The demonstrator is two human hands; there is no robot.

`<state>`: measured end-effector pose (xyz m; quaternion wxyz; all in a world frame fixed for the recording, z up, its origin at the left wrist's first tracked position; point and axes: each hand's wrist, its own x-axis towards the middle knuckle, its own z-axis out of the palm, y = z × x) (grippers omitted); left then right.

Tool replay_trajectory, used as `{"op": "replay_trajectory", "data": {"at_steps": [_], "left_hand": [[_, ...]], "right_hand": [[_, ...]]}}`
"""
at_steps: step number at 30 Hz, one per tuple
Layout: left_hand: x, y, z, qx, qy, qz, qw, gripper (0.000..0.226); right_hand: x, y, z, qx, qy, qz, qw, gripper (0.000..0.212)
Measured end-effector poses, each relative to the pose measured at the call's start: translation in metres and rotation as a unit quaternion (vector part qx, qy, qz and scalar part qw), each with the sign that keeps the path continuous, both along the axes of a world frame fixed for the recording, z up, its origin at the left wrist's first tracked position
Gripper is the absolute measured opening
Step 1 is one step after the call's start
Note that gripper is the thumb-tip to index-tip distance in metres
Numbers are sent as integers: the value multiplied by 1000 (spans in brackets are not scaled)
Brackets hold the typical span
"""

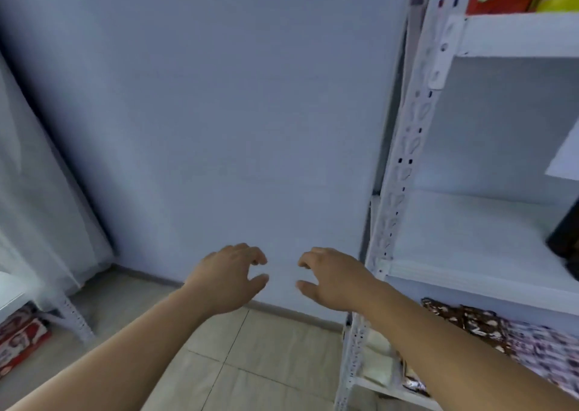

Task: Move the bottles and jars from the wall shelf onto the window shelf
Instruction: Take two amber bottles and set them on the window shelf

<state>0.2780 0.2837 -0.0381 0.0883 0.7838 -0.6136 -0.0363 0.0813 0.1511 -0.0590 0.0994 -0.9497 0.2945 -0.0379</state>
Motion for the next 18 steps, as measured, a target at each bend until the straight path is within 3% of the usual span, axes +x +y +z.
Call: {"op": "replay_trajectory", "data": {"at_steps": [8,18], "left_hand": [[-155,-91,-5,-12,44,-77,996,39],[-249,-167,-8,26,66,-152,986,35]], "right_hand": [[-158,-66,-4,24,16,-81,996,50],[-275,-104,-7,39,2,-181,983,53]]}}
